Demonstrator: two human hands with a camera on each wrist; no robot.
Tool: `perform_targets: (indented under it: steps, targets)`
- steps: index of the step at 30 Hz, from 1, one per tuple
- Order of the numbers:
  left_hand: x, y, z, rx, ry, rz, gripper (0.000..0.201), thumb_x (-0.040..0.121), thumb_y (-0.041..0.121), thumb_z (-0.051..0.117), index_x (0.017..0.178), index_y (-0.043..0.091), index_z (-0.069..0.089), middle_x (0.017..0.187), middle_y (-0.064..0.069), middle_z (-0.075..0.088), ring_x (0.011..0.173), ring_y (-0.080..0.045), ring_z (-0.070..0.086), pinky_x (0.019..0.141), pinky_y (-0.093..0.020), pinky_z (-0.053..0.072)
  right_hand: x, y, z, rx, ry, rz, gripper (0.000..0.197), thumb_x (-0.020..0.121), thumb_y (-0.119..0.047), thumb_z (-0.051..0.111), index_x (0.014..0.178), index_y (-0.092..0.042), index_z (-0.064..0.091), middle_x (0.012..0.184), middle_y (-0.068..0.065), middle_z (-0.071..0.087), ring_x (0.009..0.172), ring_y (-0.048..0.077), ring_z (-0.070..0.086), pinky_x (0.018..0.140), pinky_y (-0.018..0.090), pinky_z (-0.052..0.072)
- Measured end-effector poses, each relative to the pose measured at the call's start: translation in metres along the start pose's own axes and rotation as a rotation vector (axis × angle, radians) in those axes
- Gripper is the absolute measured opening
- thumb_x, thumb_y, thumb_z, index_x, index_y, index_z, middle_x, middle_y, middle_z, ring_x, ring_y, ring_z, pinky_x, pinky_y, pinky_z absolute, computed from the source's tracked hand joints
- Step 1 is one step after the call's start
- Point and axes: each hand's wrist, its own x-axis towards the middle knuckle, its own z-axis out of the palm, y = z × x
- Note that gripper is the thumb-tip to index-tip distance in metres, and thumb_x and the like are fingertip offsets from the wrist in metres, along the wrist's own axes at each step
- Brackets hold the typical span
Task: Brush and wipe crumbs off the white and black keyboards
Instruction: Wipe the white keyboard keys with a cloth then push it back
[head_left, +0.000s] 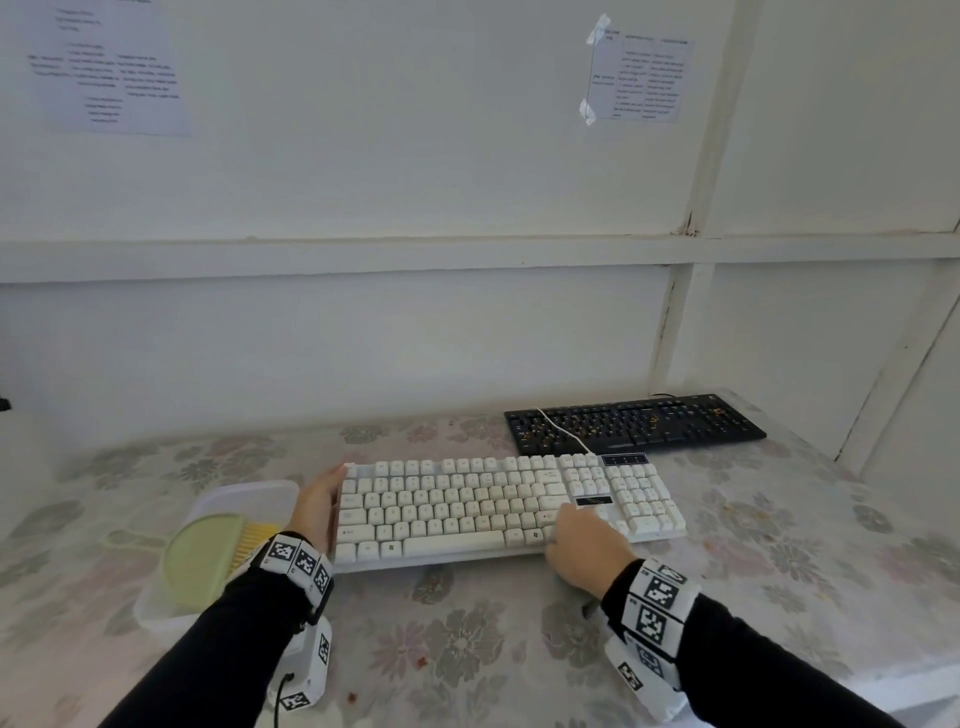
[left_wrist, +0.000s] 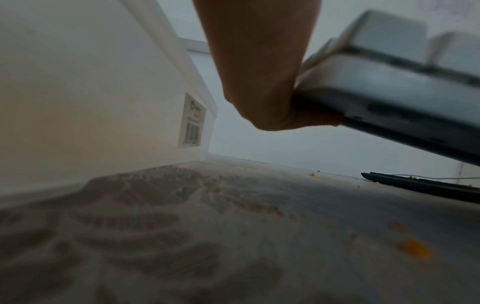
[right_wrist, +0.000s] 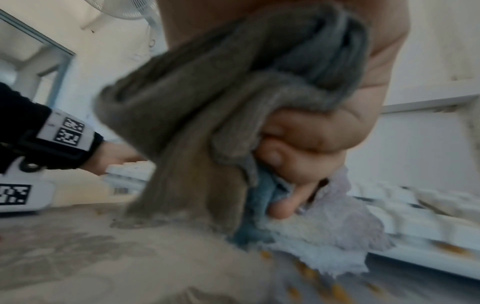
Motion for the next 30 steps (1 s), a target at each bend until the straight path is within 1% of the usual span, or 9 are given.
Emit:
perform_targets:
  steps: [4,9,12,14,18,20,23,26,30]
  targets:
    - [-0.003,0.003,0.003,0.027,0.012,0.021,0.038,0.096,0.034,0.049,0.121,0.007,0.058,0.112,-0.024,0.065,0.104,-0.04,0.063,0.087,-0.054,0.05,-0.011,-0.039,0.005,0.031,0.002,-0.093,0.023,0.095,-0.02,0.04,0.113,-0.008,0.045,0.112,0.009,0.055,0.093,0.023,0.055,0.071,0.027,0.04]
    - [0.004,0.003,0.0,0.025,0.037,0.028,0.033,0.096,0.027,0.049,0.124,0.01,0.054,0.116,-0.026,0.063,0.105,-0.043,0.062,0.091,-0.063,0.046,-0.021,-0.093,0.025,0.096,-0.044,-0.333,0.024,0.095,-0.02,0.04,0.116,-0.008,0.044,0.111,0.01,0.056,0.09,0.023,0.054,0.08,0.032,0.048]
    - [0.005,0.002,0.001,0.034,0.042,0.029,0.031,0.098,0.024,0.047,0.124,0.008,0.05,0.117,-0.028,0.061,0.108,-0.045,0.059,0.092,-0.065,0.044,-0.028,-0.12,0.03,0.095,-0.066,-0.522,0.024,0.095,-0.026,0.04,0.113,-0.012,0.046,0.11,0.012,0.057,0.087,0.024,0.053,0.074,0.032,0.043]
    - [0.005,0.001,0.001,0.025,0.041,0.021,0.031,0.098,0.024,0.046,0.124,0.008,0.049,0.118,-0.029,0.06,0.109,-0.045,0.058,0.092,-0.064,0.044,-0.03,-0.126,0.027,0.111,-0.019,-0.567,0.021,0.094,-0.027,0.041,0.109,-0.014,0.047,0.105,0.011,0.059,0.089,0.027,0.056,0.072,0.032,0.043]
    - [0.007,0.002,0.001,0.013,0.031,0.011,0.031,0.099,0.023,0.045,0.126,0.009,0.05,0.12,-0.026,0.06,0.109,-0.04,0.058,0.095,-0.058,0.045,-0.022,-0.098,0.011,0.104,0.046,-0.422,0.009,0.093,-0.027,0.041,0.096,-0.021,0.046,0.088,-0.005,0.055,0.077,0.012,0.053,0.075,0.029,0.05]
    - [0.008,0.002,0.001,0.012,0.024,0.007,0.032,0.099,0.023,0.045,0.127,0.009,0.051,0.12,-0.024,0.061,0.109,-0.039,0.059,0.093,-0.055,0.047,-0.015,-0.075,0.003,0.008,0.068,-0.282,0.018,0.095,-0.03,0.04,0.105,-0.018,0.048,0.097,-0.001,0.057,0.083,0.015,0.056,0.079,0.031,0.052]
    - [0.009,0.001,0.0,0.016,0.025,0.011,0.033,0.1,0.022,0.044,0.129,0.008,0.049,0.12,-0.023,0.061,0.109,-0.038,0.059,0.09,-0.052,0.049,-0.011,-0.057,-0.006,-0.109,0.075,-0.137,0.027,0.096,-0.031,0.036,0.114,-0.013,0.046,0.099,0.003,0.049,0.084,0.019,0.051,0.071,0.029,0.045]
    - [0.009,0.001,0.001,0.021,0.024,0.03,0.03,0.1,0.02,0.043,0.127,0.009,0.048,0.12,-0.022,0.059,0.107,-0.036,0.059,0.093,-0.052,0.047,-0.012,-0.071,-0.002,-0.105,0.065,-0.147,0.019,0.095,-0.023,0.04,0.11,-0.013,0.046,0.094,0.002,0.048,0.083,0.021,0.052,0.068,0.029,0.042]
    - [0.01,0.001,0.001,0.032,0.022,0.045,0.025,0.101,0.019,0.041,0.124,0.013,0.049,0.115,-0.021,0.06,0.106,-0.036,0.058,0.095,-0.054,0.046,-0.015,-0.119,0.015,-0.061,0.073,-0.299,0.02,0.095,-0.017,0.041,0.114,-0.01,0.046,0.088,0.002,0.05,0.076,0.02,0.05,0.069,0.029,0.045]
